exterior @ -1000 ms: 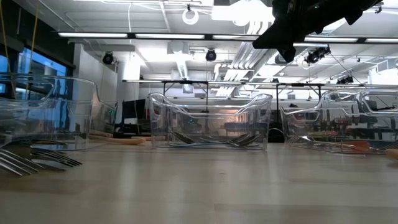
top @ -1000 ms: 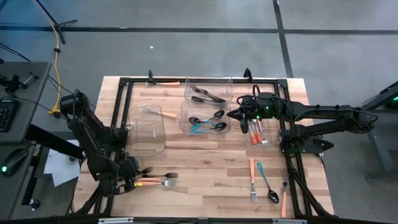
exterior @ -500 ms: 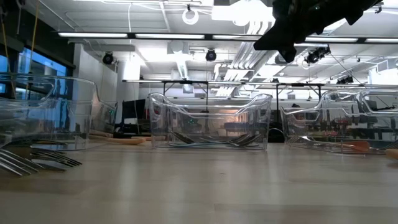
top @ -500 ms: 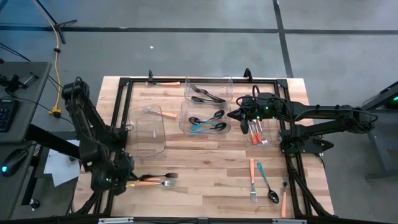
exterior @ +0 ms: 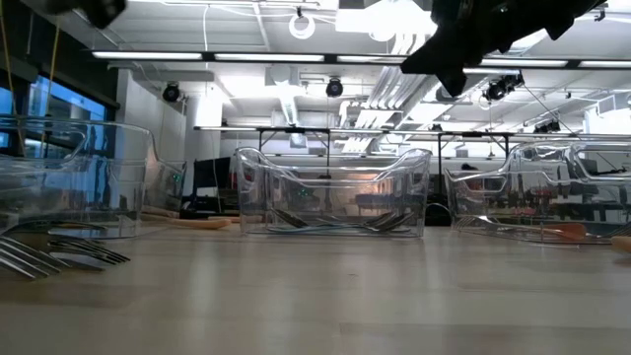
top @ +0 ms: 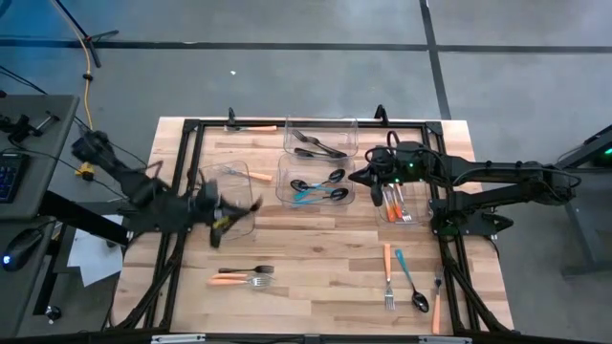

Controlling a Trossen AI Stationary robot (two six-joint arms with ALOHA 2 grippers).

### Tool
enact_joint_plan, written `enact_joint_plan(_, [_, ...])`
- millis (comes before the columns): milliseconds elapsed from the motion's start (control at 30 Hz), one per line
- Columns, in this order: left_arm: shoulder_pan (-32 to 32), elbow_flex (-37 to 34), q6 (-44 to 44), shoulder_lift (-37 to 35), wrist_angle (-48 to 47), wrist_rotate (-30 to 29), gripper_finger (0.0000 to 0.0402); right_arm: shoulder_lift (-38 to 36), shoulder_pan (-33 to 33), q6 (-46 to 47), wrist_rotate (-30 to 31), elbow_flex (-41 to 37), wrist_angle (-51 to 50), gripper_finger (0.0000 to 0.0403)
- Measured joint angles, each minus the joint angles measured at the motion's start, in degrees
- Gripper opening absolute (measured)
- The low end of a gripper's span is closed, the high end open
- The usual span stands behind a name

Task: Sort silverware by color (type)
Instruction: Put the black fork into the top transparent bin

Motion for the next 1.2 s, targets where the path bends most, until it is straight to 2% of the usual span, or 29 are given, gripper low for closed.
enact_joint_plan(167, [13.27, 0.02, 14.93, -0.60, 6.33, 4.13, 0.0000, -0.01, 0.04, 0.26, -1.89, 0.00, 4.78, 0.0000])
enact_joint_plan(300, [24.12, -3.15, 20.07, 0.17, 12.07, 7.24, 0.0000, 0.00, 0.04, 0.51, -2.96, 0.00, 10.63, 0.0000])
enact_joint_plan(367, [29.14, -7.31, 21.43, 0.30, 20.55, 12.38, 0.0000, 0.00, 0.04, -0.02, -2.95, 0.02, 13.36, 0.0000])
enact_joint_plan(433, [33.69, -12.09, 21.23, 1.19, 33.43, 18.93, 0.0000, 0.04, 0.04, -0.81, -2.94, 0.02, 15.40, 0.0000])
enact_joint_plan(533, [38.54, -17.59, 19.87, 4.30, 49.29, 24.25, 0.0000, 0.84, 0.04, -0.81, -2.79, 0.02, 17.80, 0.0000])
enact_joint_plan(667, [41.98, -18.28, 19.12, 11.00, 61.56, 27.31, 0.0000, 3.94, 0.04, 0.60, -2.53, 0.02, 24.40, 0.0000])
enact_joint_plan(800, [43.63, -14.64, 19.31, 17.95, 63.79, 32.44, 0.0000, 8.40, 0.04, 0.89, -2.50, 2.07, 26.77, 0.0000])
enact_joint_plan(1000, [45.13, -8.48, 21.55, 24.67, 67.10, 32.70, 0.0000, 14.95, 0.01, 1.03, -2.81, 7.75, 26.00, 0.0008])
enact_joint_plan(1100, [45.90, -6.17, 21.55, 26.72, 67.35, 34.11, 0.0000, 17.49, -0.13, 2.31, -2.79, 9.61, 25.10, 0.0038])
enact_joint_plan(1200, [46.22, -4.95, 21.63, 28.49, 68.43, 35.47, 0.0000, 19.73, -0.37, 4.65, -2.57, 11.12, 25.08, 0.0093])
